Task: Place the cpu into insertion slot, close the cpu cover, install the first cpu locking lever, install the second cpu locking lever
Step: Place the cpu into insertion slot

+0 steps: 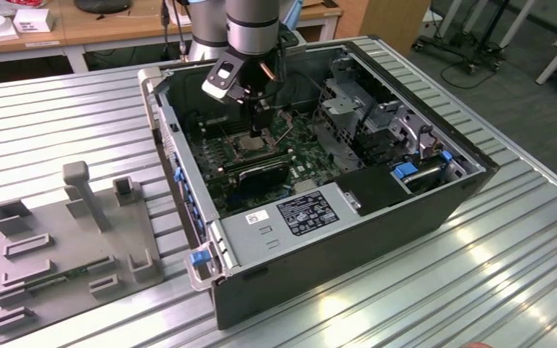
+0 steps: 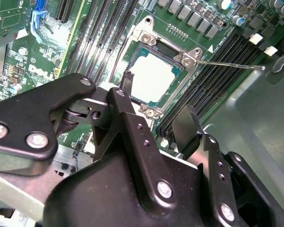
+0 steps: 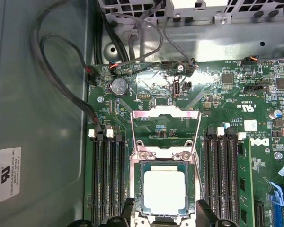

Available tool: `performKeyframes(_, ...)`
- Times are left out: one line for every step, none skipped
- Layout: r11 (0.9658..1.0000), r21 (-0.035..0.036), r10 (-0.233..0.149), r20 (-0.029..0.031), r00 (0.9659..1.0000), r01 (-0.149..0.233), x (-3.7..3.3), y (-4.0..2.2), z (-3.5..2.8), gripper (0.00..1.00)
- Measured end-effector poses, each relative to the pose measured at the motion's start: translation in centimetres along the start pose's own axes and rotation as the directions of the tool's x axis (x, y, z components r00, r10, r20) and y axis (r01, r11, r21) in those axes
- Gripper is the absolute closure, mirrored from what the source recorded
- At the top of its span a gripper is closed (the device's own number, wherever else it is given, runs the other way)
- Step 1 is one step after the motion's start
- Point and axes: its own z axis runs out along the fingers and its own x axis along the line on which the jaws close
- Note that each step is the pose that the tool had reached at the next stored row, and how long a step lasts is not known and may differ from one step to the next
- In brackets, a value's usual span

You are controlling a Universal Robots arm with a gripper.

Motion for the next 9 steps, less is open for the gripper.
performKeyframes(1.0,0.0,0.0,0.0,1.0,0.0,0.0,0.0,-0.07,0.39)
performKeyframes(1.0,0.0,0.0,0.0,1.0,0.0,0.0,0.01,-0.07,0.39)
performKeyframes(1.0,0.0001,0.0,0.0002,1.0,0.0,0.0,0.0,-0.07,0.39)
performKeyframes(1.0,0.0,0.0,0.0,1.0,0.0,0.0,0.0,-0.02,0.39)
performKeyframes(1.0,0.0001,0.0,0.0001,1.0,0.0,0.0,0.0,0.04,0.39)
performKeyframes(1.0,0.0001,0.0,0.0002,1.0,0.0,-0.01,0.0,0.07,0.39)
performKeyframes(1.0,0.0001,0.0,0.0003,1.0,0.0,-0.01,-0.01,0.07,0.39)
performKeyframes(1.0,0.0002,0.0,0.0004,1.0,0.0,-0.01,-0.01,0.07,0.39)
performKeyframes(1.0,0.0001,0.0,0.0003,1.0,0.0,0.0,-0.01,0.08,0.39)
